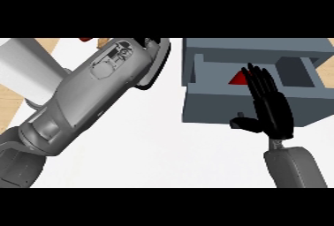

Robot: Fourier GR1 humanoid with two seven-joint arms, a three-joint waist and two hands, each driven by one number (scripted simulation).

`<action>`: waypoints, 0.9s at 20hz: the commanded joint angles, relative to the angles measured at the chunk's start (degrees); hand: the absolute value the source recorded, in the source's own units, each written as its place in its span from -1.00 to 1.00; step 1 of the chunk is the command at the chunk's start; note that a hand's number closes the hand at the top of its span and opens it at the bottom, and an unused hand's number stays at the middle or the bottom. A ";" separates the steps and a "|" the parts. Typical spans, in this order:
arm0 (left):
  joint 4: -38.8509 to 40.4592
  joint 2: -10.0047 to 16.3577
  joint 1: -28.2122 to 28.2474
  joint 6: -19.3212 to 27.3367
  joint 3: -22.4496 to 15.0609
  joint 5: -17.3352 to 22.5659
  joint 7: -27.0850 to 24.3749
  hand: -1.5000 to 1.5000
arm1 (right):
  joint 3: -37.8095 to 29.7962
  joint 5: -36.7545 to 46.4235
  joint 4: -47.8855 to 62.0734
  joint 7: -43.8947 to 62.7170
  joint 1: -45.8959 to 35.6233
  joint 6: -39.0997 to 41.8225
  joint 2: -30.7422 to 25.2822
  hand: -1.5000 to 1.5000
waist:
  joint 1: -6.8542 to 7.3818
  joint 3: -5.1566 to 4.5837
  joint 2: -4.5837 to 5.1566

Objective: Pick up the can, place it into the drawer and close the drawer

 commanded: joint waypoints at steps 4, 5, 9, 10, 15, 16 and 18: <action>-8.85 4.83 4.21 0.36 -0.88 -2.28 4.53 -1.00 | -1.06 4.56 15.83 0.15 -6.65 -6.64 2.62 -1.00 | 0.54 0.84 0.85; -9.28 7.36 3.58 -1.26 0.06 -1.88 5.70 -1.00 | -2.96 4.21 18.21 -1.06 -8.17 -7.14 0.53 -1.00 | 0.68 0.86 0.95; -12.50 7.77 5.37 -0.07 -0.99 -3.06 7.56 -1.00 | -3.78 6.87 26.67 -1.42 -11.80 -13.28 2.22 -1.00 | 1.28 0.91 1.26; -14.63 11.10 7.73 -2.95 0.13 -1.76 7.89 -1.00 | -5.50 6.87 27.45 0.10 -14.64 -12.58 1.12 -1.00 | 1.91 0.85 1.18; -17.92 10.76 10.23 0.10 -1.33 -4.36 9.45 -1.00 | -8.55 6.92 36.50 -1.81 -21.53 -18.90 0.72 -1.00 | 1.22 0.91 1.49; -19.07 12.46 9.53 -1.68 -0.82 -3.71 10.14 -1.00 | -9.39 7.21 39.49 -2.06 -23.16 -21.06 0.74 -1.00 | 2.63 0.97 1.84; -22.54 14.45 13.99 -1.64 -0.42 -3.97 10.11 -1.00 | -8.90 8.41 41.33 -0.69 -24.76 -21.99 2.53 -1.00 | 1.71 0.87 1.35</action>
